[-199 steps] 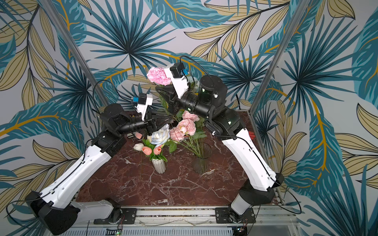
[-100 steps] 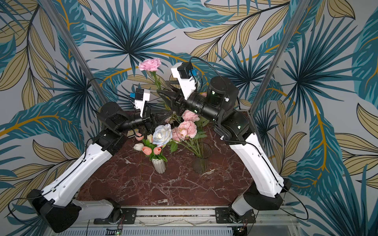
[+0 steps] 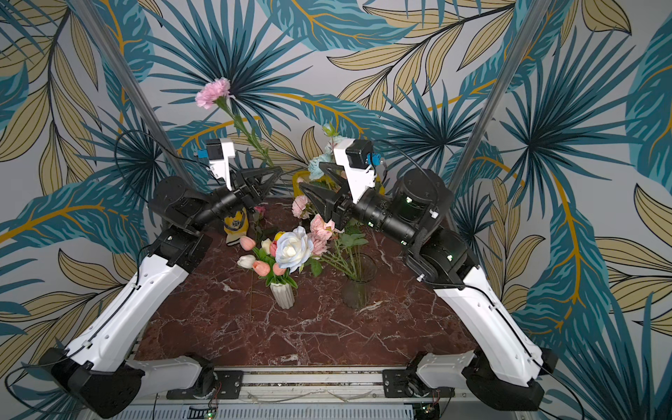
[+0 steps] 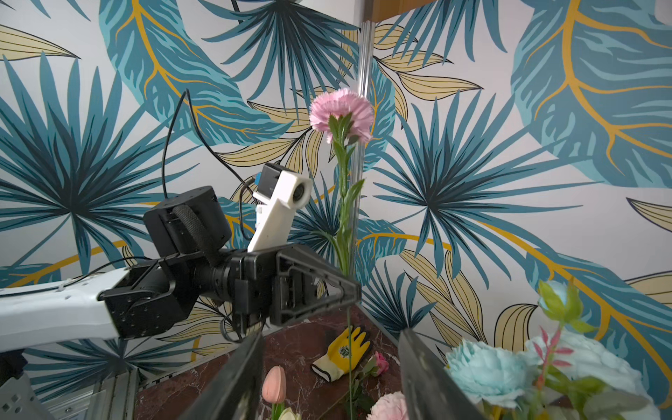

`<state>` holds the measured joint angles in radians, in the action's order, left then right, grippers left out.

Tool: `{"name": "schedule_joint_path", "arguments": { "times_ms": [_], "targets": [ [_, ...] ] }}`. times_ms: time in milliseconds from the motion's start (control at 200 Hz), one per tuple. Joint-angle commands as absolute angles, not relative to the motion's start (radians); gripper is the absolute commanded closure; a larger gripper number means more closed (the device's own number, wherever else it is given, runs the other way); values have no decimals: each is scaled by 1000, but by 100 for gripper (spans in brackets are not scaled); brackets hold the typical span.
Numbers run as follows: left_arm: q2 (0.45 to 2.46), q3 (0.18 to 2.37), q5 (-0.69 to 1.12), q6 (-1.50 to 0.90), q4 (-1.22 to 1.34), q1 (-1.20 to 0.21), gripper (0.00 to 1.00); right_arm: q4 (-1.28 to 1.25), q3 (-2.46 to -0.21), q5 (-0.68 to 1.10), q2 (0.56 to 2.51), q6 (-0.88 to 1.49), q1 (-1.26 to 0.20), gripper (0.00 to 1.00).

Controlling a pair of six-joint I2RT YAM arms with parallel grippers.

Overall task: Pick out pink flowers from the vase
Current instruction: Place the flower at the center of the board.

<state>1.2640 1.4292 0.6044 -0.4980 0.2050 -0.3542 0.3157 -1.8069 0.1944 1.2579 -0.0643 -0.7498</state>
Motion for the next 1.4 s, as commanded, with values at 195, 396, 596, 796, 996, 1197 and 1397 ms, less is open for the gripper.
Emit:
{"name": "schedule_joint_path", "arguments": {
  "times_ms": [195, 396, 596, 796, 996, 1197, 1397],
  "targets": [
    [1171, 1568, 544, -396, 68, -230, 100, 180, -1613, 216, 1131, 37, -754, 46],
    [1164, 1641, 233, -133, -214, -230, 100, 132, -1502, 213, 1046, 91, -753, 48],
    [1292, 1679, 13, -43, -461, -229, 100, 142, -1430, 199, 1011, 125, -754, 49],
    [1472, 1564, -25, -78, -559, -168, 100, 157, -1378, 166, 973, 136, -753, 49],
    [1712, 1581, 276, -150, -690, -83, 100, 208, -1372, 144, 948, 126, -753, 49],
    [1812, 1505, 279, -179, -692, -69, 100, 256, -1362, 144, 937, 129, -754, 49],
    [1861, 1445, 313, -209, -691, -25, 100, 264, -1358, 148, 937, 137, -753, 50]
  ]
}}
